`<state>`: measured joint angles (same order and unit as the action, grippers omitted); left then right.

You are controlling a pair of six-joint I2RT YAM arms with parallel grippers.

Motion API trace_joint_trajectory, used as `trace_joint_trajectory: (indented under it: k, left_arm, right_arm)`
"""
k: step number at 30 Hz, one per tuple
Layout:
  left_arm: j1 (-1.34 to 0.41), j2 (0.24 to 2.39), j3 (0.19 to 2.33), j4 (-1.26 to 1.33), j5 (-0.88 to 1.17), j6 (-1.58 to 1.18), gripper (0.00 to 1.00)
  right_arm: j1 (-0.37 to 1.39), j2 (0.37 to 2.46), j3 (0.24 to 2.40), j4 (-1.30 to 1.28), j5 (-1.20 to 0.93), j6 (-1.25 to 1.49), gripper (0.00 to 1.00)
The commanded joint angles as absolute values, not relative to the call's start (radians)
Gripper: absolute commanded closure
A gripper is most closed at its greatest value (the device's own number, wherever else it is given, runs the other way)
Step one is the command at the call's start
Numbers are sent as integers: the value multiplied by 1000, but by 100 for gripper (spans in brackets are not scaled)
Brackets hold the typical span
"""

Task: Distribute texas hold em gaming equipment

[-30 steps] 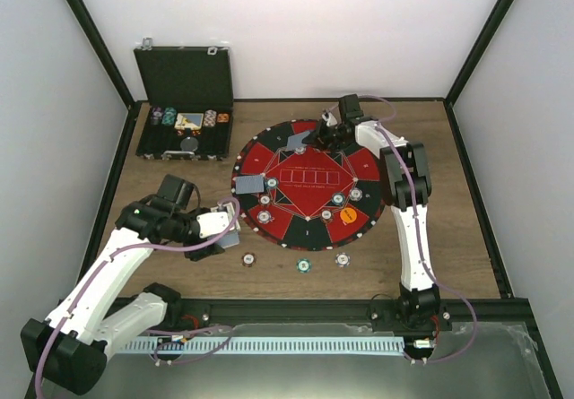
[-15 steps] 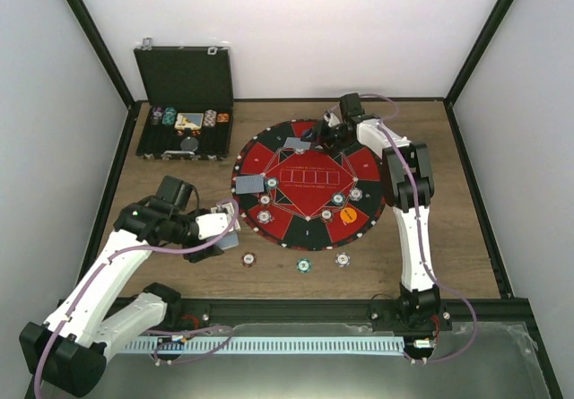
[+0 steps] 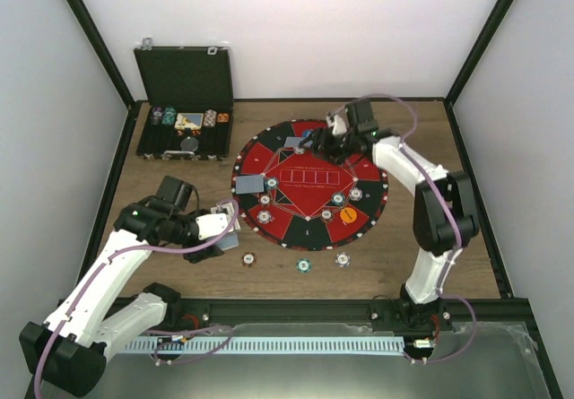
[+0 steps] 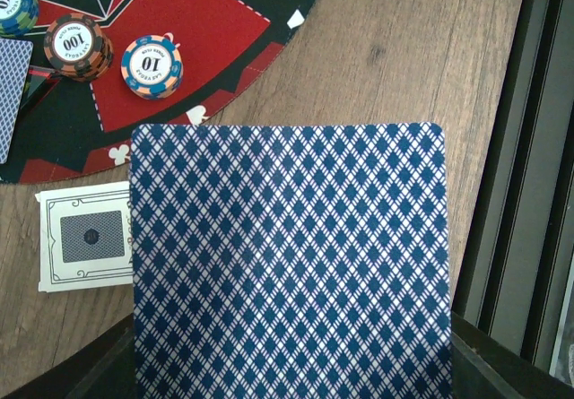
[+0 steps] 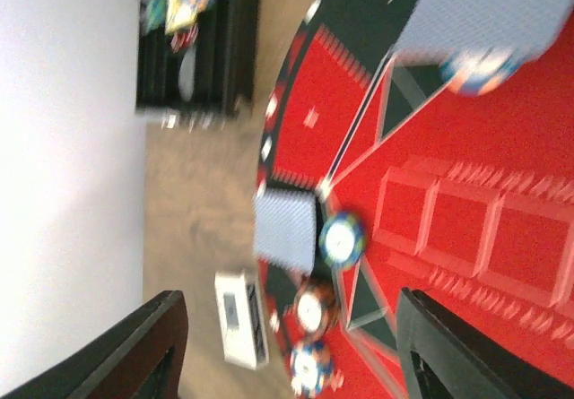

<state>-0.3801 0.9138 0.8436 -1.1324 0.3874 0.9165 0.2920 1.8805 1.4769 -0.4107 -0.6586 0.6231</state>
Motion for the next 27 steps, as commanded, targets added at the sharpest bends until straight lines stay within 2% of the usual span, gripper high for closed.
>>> trace_joint_trajectory:
  k: [1,6,11,17,27]
  left_arm:
    - [-377,913,879,-1122,421,918,94]
    - [-377,914,883,-1118,421,918,94]
    - [-377,913,883,-1113,414,917,94]
    - [-376,907,879,-1115,414,916,94]
    - [-377,897,881,-1128,405,923,94]
  right_arm:
    - [434,1677,1227,-231,-732,703,32]
    - [597,1510,986,0,-788,862,26]
    - [751,1456,848,164,-773,995,22]
    - [878,1511,839,284,-767,1064,20]
    - [951,1644,914,384,-790,1111,21]
